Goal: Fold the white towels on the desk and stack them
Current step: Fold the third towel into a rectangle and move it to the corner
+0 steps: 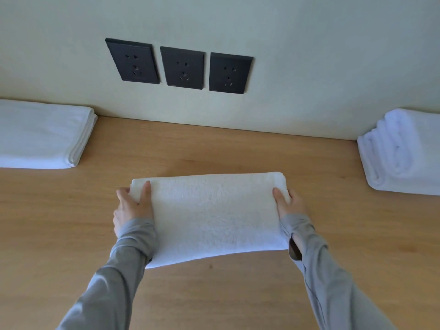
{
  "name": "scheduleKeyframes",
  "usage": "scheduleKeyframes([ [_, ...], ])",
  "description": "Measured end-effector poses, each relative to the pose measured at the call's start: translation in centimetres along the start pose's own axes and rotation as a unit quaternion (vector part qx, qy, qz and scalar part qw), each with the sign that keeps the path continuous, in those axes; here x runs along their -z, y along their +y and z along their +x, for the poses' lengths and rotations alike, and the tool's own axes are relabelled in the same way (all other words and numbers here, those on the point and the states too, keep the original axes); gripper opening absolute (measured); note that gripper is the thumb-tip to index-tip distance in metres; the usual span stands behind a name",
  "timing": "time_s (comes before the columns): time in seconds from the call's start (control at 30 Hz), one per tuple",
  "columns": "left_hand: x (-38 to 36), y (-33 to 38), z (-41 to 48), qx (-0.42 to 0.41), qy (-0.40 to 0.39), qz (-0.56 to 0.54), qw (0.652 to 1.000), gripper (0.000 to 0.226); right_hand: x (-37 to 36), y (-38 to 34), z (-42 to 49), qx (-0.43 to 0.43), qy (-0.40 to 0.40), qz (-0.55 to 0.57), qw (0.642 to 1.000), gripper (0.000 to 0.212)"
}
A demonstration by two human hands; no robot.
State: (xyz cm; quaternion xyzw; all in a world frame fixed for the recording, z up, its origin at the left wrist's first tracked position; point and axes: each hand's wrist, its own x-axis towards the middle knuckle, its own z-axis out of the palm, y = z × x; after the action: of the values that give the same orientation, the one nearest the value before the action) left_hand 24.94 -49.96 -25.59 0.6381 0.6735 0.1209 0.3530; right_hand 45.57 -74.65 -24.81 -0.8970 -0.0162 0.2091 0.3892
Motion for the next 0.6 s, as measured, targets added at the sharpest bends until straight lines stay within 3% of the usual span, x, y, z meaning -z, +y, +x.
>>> scheduleKeyframes([
  [0.1,0.1,0.6,-0.6,-0.01,0.011,0.029,0.999,0.063,-0.1,-0.6,-0.2,-0.02,0.002,-0.058,0.998,0.033],
  [0.2,0.3,1.7,-2.8,-0.153,0.096,0.113,0.977,0.068,0.3,-1.2,-1.5,-0.015,0.051,-0.159,0.986,0.039],
  [0.27,-0.4,3.3,-6.1,-0.312,0.104,0.161,0.93,0.064,0.6,-2.1,-2.6,0.087,0.154,-0.203,0.963,0.042],
  [0.33,-2.1,4.9,-9.6,-0.426,0.039,0.211,0.879,0.061,-0.6,-4.5,-3.7,0.25,0.214,-0.19,0.925,0.043],
  [0.4,-4.4,5.5,-11.4,-0.453,-0.057,0.285,0.843,0.058,-3.1,-6.5,-4.9,0.357,0.121,-0.214,0.901,0.044],
  [0.5,-6.3,4.8,-10.8,-0.452,-0.115,0.358,0.809,0.06,-5.8,-6.3,-5.2,0.34,-0.059,-0.335,0.877,0.05],
  [0.57,-5.2,3.5,-9.0,-0.492,-0.111,0.357,0.786,0.058,-5.5,-4.7,-4.4,0.327,-0.081,-0.403,0.851,0.056],
  [0.6,-4.1,2.7,-7.7,-0.491,-0.106,0.343,0.793,0.058,-5.0,-4.0,-4.1,0.333,-0.075,-0.42,0.841,0.058],
])
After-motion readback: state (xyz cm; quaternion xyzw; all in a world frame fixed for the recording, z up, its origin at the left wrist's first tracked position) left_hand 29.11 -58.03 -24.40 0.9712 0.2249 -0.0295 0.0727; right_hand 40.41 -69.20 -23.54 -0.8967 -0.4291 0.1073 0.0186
